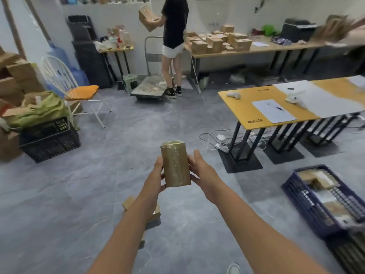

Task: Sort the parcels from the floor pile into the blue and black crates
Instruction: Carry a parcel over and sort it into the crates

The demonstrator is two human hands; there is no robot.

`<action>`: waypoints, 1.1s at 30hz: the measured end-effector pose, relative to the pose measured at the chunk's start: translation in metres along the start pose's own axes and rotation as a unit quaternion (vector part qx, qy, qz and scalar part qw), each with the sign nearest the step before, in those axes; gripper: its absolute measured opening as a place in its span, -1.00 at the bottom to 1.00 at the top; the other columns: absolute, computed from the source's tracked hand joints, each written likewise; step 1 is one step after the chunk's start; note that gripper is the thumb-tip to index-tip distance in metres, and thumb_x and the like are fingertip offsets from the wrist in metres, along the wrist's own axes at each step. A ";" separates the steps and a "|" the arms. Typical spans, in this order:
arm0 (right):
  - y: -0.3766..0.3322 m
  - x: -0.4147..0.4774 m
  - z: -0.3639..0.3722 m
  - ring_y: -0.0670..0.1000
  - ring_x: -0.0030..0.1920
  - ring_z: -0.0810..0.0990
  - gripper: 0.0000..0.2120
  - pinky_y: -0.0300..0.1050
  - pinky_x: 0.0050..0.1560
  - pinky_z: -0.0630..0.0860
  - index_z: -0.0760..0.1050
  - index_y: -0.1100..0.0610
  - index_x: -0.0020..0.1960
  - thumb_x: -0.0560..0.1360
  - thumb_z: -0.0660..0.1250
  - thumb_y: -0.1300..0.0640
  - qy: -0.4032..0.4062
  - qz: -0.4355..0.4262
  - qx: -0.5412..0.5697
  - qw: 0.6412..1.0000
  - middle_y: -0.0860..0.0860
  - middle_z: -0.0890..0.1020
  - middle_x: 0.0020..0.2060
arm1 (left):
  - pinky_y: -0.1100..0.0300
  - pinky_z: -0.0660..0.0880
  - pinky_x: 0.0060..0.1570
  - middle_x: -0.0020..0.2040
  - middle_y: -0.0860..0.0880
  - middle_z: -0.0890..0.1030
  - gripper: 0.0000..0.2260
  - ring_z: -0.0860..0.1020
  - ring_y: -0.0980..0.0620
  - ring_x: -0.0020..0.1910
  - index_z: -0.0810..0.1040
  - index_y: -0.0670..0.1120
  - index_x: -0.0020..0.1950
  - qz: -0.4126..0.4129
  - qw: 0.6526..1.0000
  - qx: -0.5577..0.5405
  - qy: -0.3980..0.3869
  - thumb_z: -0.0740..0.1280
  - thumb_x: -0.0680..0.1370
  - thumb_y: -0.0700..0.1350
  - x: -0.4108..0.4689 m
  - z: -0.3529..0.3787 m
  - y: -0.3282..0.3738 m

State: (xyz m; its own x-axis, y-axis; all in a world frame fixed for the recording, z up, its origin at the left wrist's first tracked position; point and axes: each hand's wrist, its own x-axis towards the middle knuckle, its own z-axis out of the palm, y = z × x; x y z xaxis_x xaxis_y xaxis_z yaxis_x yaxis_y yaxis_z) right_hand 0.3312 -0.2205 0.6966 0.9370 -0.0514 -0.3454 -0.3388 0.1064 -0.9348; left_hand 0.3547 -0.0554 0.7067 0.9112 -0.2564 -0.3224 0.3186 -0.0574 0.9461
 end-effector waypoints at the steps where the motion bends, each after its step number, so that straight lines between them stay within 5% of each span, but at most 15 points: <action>1: 0.001 -0.004 -0.015 -0.17 0.41 0.48 -0.45 -0.13 0.42 0.37 0.52 -0.17 0.42 0.71 -0.10 -0.32 0.015 -0.005 0.007 1.000 -0.17 0.57 0.39 | 0.16 0.46 0.10 0.39 0.18 0.49 -0.44 0.50 0.26 0.25 0.45 0.21 0.47 0.001 1.000 0.008 -0.015 0.04 0.58 0.41 0.002 0.014 0.001; 6: 0.003 -0.026 -0.090 -0.15 0.42 0.47 -0.48 -0.05 0.49 0.34 0.54 -0.20 0.37 0.70 -0.08 -0.34 0.086 -0.013 0.039 0.995 -0.18 0.58 0.37 | 0.09 0.46 0.18 0.36 0.18 0.51 -0.46 0.50 0.24 0.25 0.44 0.21 0.48 0.003 0.996 0.052 -0.078 0.01 0.61 0.40 0.013 0.090 0.008; 12: 0.007 -0.059 -0.197 -0.25 0.31 0.53 -0.56 -0.25 0.21 0.45 0.56 -0.24 0.23 0.70 -0.05 -0.32 0.150 -0.007 0.078 0.985 -0.22 0.62 0.26 | 0.09 0.47 0.15 0.22 0.32 0.52 -0.59 0.52 0.24 0.24 0.50 0.32 0.29 -0.004 0.986 0.081 -0.144 0.01 0.62 0.40 0.020 0.206 0.013; 17: 0.023 -0.095 -0.289 -0.26 0.15 0.54 -0.62 -0.24 0.16 0.42 0.52 -0.22 0.06 0.73 -0.04 -0.25 0.208 -0.011 0.120 0.971 -0.27 0.59 0.09 | 0.08 0.46 0.19 0.32 0.22 0.52 -0.48 0.51 0.23 0.27 0.46 0.24 0.45 -0.006 0.971 0.123 -0.204 0.01 0.61 0.40 0.023 0.307 0.006; 20: 0.035 -0.119 -0.336 -0.28 0.16 0.53 -0.60 -0.31 0.07 0.44 0.54 -0.22 0.15 0.71 -0.04 -0.30 0.244 -0.004 0.140 0.960 -0.23 0.60 0.16 | 0.12 0.47 0.12 0.35 0.18 0.49 -0.43 0.49 0.24 0.25 0.40 0.18 0.52 -0.013 0.961 0.146 -0.235 0.01 0.61 0.40 0.021 0.363 0.000; 24: 0.053 -0.147 -0.391 -0.14 0.32 0.53 -0.50 -0.21 0.25 0.45 0.50 -0.14 0.41 0.69 0.00 -0.34 0.301 -0.001 0.168 0.939 -0.11 0.59 0.34 | 0.17 0.49 0.01 0.16 0.25 0.54 -0.48 0.52 0.26 0.15 0.44 0.16 0.46 -0.024 0.946 0.170 -0.276 0.00 0.64 0.36 0.018 0.433 -0.008; 28: 0.068 -0.172 -0.437 -0.08 0.37 0.50 -0.47 -0.08 0.45 0.41 0.47 -0.09 0.47 0.68 0.02 -0.33 0.340 -0.005 0.196 0.920 -0.11 0.56 0.34 | 0.19 0.50 0.01 0.22 0.18 0.59 -0.47 0.59 0.31 0.05 0.47 0.19 0.46 -0.032 0.925 0.201 -0.321 -0.02 0.64 0.37 0.016 0.490 -0.017; 31: 0.079 -0.186 -0.465 -0.10 0.38 0.51 -0.48 -0.08 0.47 0.41 0.50 -0.12 0.42 0.66 0.05 -0.36 0.369 -0.004 0.221 0.903 -0.11 0.57 0.37 | 0.20 0.51 -0.07 0.08 0.27 0.58 -0.55 0.64 0.31 -0.09 0.51 0.21 0.35 -0.035 0.916 0.211 -0.340 0.00 0.66 0.34 0.017 0.531 -0.022; 33: 0.088 -0.192 -0.484 -0.16 0.31 0.54 -0.58 -0.16 0.36 0.46 0.53 -0.18 0.30 0.66 0.07 -0.35 0.388 0.003 0.240 0.890 -0.14 0.59 0.31 | 0.17 0.50 -0.02 0.05 0.29 0.53 -0.58 0.57 0.27 -0.01 0.48 0.20 0.34 -0.052 0.909 0.218 -0.352 0.01 0.66 0.32 0.020 0.557 -0.028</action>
State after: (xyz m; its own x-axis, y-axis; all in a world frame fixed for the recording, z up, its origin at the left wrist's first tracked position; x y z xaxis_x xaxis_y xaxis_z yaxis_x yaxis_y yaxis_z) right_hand 0.0802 -0.6821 0.6413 0.5322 -0.6990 -0.4777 -0.0953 0.5111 -0.8542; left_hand 0.2188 -0.5960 0.6900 0.4402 -0.7725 -0.4578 0.1200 -0.4546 0.8826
